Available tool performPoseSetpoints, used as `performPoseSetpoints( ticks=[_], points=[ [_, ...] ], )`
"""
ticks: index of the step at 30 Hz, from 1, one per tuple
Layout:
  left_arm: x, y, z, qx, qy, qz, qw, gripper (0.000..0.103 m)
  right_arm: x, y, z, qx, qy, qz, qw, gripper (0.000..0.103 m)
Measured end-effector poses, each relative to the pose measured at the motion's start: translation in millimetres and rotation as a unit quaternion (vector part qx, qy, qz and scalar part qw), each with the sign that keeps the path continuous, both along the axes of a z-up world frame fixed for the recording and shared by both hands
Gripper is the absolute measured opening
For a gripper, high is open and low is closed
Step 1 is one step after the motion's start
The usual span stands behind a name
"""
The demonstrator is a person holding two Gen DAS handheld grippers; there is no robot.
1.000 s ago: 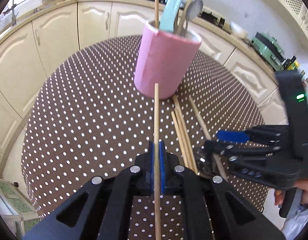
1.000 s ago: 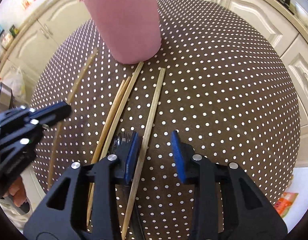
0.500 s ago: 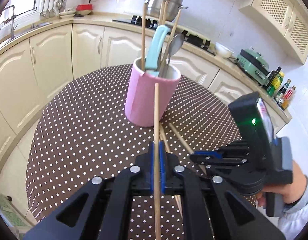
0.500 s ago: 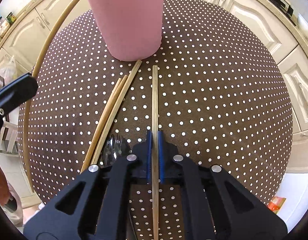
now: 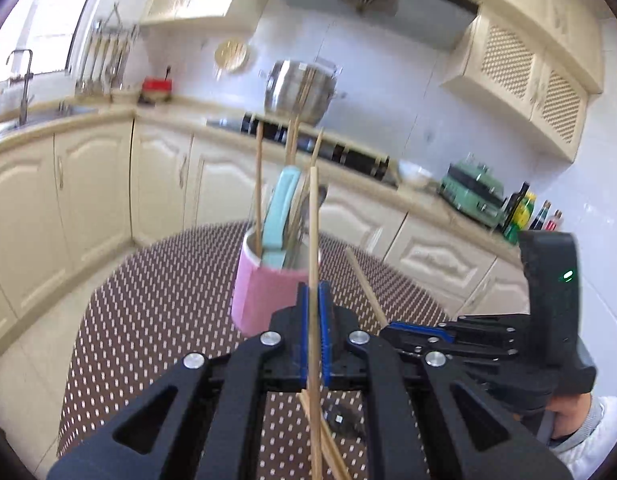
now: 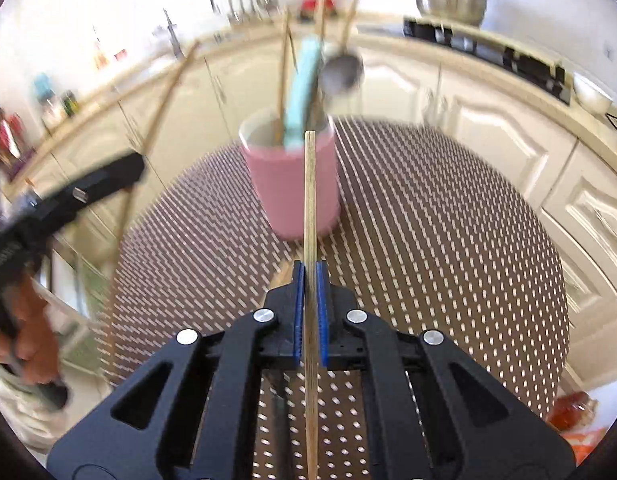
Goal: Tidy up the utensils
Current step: 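Lift both chopsticks over the pink cup and lower them in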
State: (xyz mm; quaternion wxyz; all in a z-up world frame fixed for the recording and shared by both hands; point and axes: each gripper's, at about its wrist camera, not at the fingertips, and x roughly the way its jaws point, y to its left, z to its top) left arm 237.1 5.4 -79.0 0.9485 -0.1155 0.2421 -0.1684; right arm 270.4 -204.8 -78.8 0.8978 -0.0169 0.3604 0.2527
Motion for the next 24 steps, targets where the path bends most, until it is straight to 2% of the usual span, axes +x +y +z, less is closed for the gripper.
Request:
performPoseSetpoints(
  ticks=[5,9,17,20,24],
  points=[
    [-4,-3,20,-0.024,-0.081,-0.019,0.9962,0.005,-11,-15,42,0.081,-0.079,-0.009,0.993,0.006],
    [1,-6,33,-0.037,-0.129,-0.022,0.9907,0.005,-3,-18,67,0.145,-0.127,-0.017,0.981,0.006],
    [28,-9,56,-0.044,-0.197,0.012,0.9793,0.005,20,-12,80,0.205,-0.219,-0.042,0.953,0.006],
    [40,-9,60,-0.046,-0.218,0.020,0.9747,0.005,30,-8,86,0.220,-0.238,-0.047,0.945,0.006],
    [60,-2,60,-0.075,-0.233,0.029,0.9693,0.005,52,2,94,0.229,-0.257,-0.051,0.938,0.007]
  ],
)
